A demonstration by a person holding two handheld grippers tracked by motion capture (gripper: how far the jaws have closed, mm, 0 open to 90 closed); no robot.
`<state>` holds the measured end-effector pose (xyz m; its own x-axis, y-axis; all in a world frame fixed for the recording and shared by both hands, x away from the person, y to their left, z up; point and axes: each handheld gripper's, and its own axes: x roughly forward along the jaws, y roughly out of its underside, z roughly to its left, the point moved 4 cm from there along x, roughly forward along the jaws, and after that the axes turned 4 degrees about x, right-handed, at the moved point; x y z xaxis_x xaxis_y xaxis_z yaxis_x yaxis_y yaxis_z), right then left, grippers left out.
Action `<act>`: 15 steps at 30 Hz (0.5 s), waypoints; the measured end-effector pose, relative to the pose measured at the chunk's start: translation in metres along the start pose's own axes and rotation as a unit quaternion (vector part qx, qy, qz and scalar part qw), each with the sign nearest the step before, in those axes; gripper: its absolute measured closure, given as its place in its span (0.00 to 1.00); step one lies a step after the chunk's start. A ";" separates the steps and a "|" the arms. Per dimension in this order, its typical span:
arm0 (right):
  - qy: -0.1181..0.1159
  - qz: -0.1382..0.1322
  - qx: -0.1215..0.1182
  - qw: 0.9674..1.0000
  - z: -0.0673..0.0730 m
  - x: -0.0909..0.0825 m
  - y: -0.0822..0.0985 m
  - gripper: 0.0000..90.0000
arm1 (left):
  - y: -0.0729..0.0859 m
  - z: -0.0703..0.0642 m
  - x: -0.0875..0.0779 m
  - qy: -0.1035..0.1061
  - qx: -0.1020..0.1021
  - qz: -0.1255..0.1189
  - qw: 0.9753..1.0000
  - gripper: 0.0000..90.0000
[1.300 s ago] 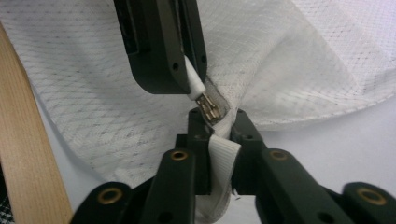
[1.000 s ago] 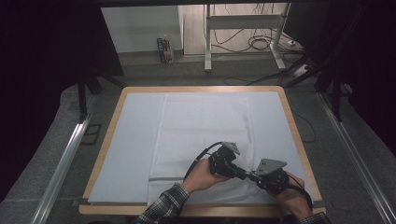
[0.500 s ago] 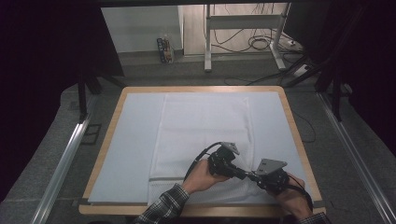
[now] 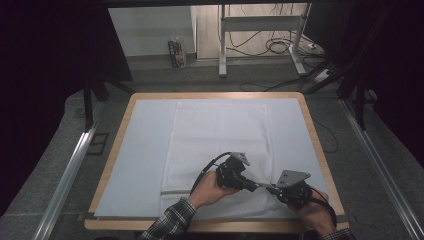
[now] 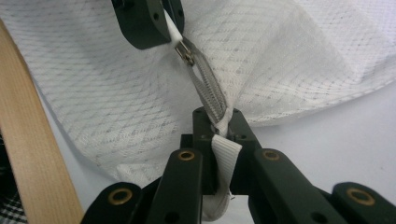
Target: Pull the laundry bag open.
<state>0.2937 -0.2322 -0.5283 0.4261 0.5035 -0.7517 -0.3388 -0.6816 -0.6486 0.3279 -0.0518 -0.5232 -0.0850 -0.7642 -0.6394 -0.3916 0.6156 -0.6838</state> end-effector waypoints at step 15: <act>-0.002 0.003 0.001 1.000 0.001 0.000 0.000 0.94 | 0.009 0.001 -0.008 -0.012 -0.006 0.001 1.000 0.97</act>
<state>0.2933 -0.2319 -0.5288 0.4205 0.5016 -0.7560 -0.3432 -0.6834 -0.6443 0.3254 -0.0401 -0.5250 -0.0632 -0.7576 -0.6496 -0.4019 0.6151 -0.6783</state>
